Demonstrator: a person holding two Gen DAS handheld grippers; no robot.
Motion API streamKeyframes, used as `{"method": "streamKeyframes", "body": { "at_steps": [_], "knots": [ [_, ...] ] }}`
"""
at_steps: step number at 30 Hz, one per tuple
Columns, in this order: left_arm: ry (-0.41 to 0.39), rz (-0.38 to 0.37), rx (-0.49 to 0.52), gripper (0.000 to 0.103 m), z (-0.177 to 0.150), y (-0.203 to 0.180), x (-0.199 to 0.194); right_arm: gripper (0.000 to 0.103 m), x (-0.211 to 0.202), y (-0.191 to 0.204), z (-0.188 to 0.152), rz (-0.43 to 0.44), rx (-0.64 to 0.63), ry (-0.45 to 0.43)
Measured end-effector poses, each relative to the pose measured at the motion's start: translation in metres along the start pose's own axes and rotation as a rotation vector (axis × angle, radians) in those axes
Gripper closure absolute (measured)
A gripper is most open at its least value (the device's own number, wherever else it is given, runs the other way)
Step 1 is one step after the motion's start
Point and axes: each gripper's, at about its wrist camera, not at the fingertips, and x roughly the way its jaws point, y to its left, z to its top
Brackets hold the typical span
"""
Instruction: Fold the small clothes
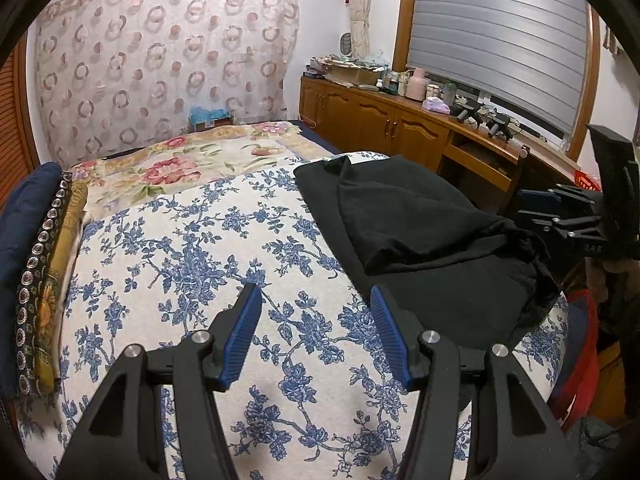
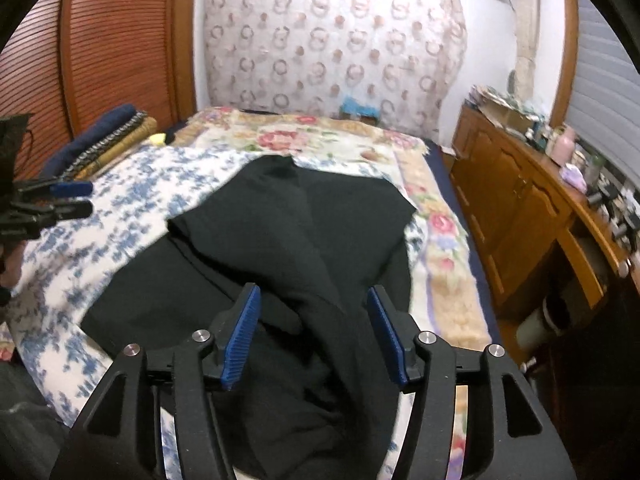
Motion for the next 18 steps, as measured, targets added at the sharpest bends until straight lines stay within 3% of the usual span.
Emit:
{"method": "streamKeyframes", "body": {
  "at_steps": [18],
  "knots": [
    [0.016,-0.003,-0.007,0.047,-0.007,-0.002,0.004,0.045,0.101,0.080,0.039,0.209,-0.197,0.180]
  ]
}}
